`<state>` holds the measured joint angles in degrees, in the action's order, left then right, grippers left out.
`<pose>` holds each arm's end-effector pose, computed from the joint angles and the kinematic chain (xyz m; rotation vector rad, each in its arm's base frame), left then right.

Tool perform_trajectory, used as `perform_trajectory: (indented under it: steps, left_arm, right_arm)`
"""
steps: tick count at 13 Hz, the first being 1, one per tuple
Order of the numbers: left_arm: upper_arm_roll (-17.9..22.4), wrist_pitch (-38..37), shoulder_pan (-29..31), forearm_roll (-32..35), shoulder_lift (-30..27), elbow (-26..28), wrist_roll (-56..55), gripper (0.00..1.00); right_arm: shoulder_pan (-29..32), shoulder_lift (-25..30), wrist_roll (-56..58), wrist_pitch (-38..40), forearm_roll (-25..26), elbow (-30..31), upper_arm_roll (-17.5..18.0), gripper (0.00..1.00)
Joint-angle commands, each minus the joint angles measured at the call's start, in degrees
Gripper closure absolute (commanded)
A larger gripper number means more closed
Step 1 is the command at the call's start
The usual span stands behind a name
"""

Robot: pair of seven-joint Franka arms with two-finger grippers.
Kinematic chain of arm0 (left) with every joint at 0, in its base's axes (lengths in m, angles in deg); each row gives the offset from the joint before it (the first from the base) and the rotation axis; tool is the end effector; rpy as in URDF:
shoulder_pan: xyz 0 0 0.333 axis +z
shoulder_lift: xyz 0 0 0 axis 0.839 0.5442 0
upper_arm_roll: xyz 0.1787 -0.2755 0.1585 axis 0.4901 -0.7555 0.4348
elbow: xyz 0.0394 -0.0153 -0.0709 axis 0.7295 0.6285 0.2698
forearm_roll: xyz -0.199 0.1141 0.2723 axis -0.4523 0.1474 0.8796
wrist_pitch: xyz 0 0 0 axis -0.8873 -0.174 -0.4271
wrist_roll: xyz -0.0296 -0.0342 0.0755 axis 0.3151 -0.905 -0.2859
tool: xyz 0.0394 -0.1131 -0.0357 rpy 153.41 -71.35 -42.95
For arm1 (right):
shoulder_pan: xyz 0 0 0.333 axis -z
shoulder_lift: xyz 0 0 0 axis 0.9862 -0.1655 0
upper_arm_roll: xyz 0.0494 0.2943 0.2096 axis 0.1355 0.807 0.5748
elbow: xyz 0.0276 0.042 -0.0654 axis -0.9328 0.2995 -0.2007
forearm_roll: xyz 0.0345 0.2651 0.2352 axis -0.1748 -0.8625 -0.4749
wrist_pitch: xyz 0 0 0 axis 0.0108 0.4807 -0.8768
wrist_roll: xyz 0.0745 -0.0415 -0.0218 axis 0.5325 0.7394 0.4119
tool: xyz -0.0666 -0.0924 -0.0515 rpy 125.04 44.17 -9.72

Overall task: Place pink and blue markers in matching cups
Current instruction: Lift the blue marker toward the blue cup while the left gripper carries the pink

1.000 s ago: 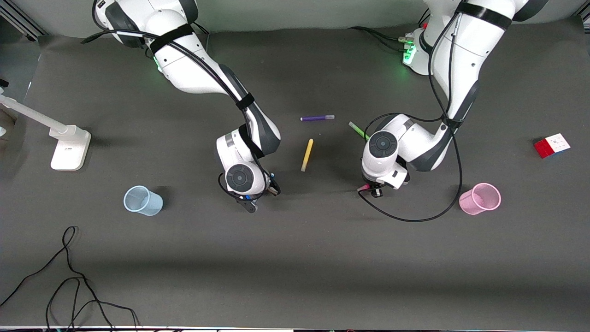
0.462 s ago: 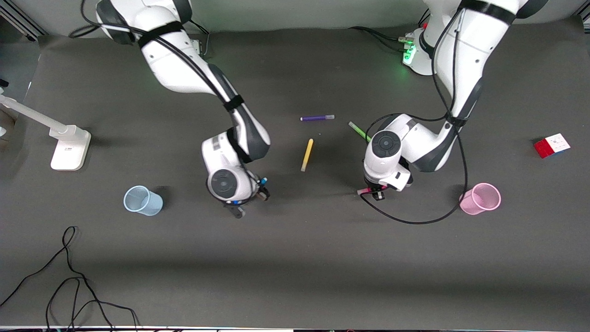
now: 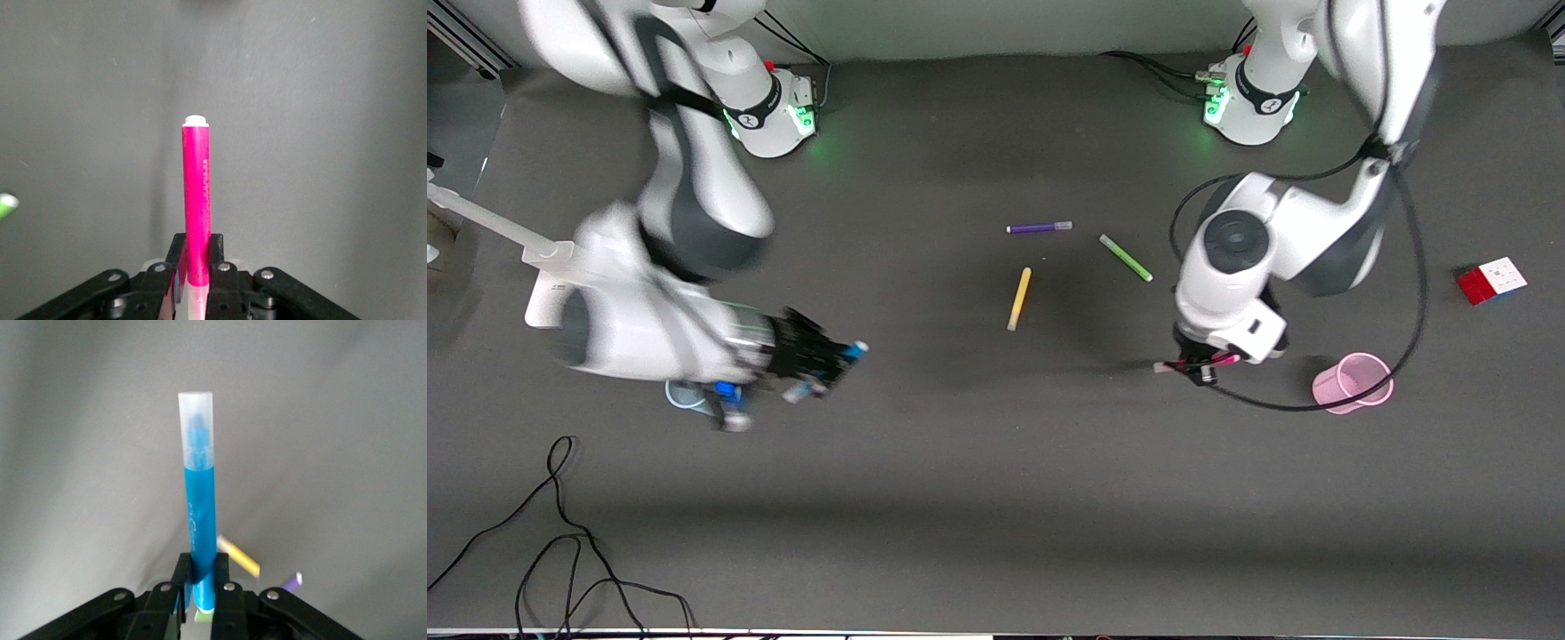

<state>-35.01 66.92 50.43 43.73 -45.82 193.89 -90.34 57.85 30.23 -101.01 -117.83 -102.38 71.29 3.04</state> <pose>0.5700 -0.2242 0.4045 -2.1336 -2.2846 -0.1760 0.6260 0.2134 0.5129 -2.4498 1.4038 0.5307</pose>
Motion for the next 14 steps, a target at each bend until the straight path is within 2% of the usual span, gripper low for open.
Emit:
perform_trajectory:
  steps: [1, 2, 4, 8, 9, 11, 14]
  left_arm:
    - [0.0, -9.0, 4.3, -5.4, -2.3, -4.7, 15.3, 1.0]
    - [0.0, -11.9, 6.0, -6.8, -2.8, -6.5, 20.4, 1.0]
    - [0.0, -17.9, 9.9, -9.3, -3.3, -10.3, 32.1, 1.0]
    - [0.1, -26.7, 17.6, -12.7, -3.3, -15.1, 57.0, 1.0]
    - [0.2, -28.1, 19.1, -13.0, -3.1, -15.5, 64.4, 1.0]
    - [0.2, -31.1, 22.8, -13.0, -2.9, -15.8, 79.9, 1.0]
    - [0.3, -36.8, 25.5, -12.6, -1.3, -18.5, 98.9, 1.0]
  right_arm:
    - [6.3, 5.1, -1.3, 11.6, -6.4, -2.0, 0.3, 1.0]
    - [8.7, 6.3, -1.1, 15.3, -8.2, -2.0, 0.3, 1.0]
    - [11.5, 7.1, 0.8, 21.8, -8.7, -1.7, 0.3, 1.0]
    - [19.5, 4.4, 24.6, 33.5, -8.0, 1.9, 0.2, 1.0]
    - [20.3, 3.0, 29.6, 33.3, -7.1, 3.5, -0.1, 1.0]
    - [20.9, -1.5, 37.0, 32.8, -3.2, 2.6, -0.3, 1.0]
    - [23.9, -6.1, 45.0, 32.4, -2.8, 2.4, -0.4, 1.0]
